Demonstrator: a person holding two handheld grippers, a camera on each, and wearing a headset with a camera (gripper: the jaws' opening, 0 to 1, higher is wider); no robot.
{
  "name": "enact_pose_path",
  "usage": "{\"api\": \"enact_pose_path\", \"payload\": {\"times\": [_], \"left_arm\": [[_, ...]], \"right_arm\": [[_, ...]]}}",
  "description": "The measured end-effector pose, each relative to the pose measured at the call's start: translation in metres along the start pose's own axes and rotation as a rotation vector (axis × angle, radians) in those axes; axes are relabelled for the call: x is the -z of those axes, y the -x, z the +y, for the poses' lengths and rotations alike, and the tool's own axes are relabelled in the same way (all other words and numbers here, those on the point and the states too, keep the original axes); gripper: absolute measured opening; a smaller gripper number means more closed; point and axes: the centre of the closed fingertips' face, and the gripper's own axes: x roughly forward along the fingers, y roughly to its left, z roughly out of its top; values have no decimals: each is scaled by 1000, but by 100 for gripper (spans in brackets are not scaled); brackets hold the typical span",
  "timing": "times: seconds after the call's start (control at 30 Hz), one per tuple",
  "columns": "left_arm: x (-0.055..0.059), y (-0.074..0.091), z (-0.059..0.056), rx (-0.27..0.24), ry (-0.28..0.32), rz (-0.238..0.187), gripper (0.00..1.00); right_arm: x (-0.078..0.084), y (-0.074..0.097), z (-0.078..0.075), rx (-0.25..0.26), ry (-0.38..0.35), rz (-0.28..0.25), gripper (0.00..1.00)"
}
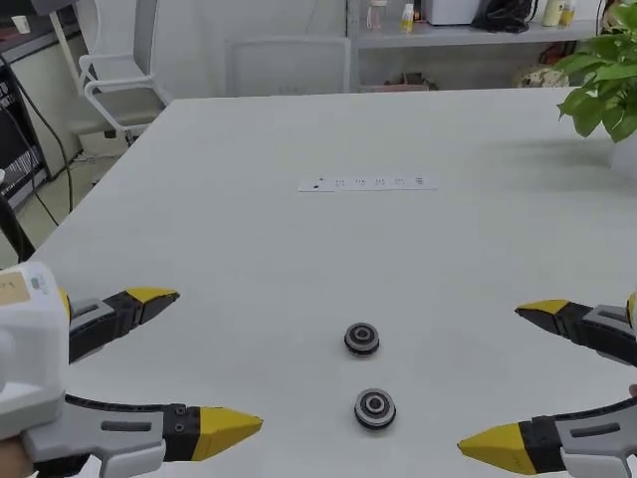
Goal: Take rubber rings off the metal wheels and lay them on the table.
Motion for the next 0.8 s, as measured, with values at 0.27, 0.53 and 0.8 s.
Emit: {"api": "enact_pose_path", "payload": {"times": [0.27,0.53,0.8], "left_arm": [[0,-2,0,8,-2,2,93],[0,-5,3,11,-7,6,92],[0,-8,4,17,-13,8,92]], "right_arm": [[-2,-2,-2,-3,2,-4,99],[-5,-7,-4,-15,6,-11,97],[-6,-9,-5,-21,9,-14,98]]}}
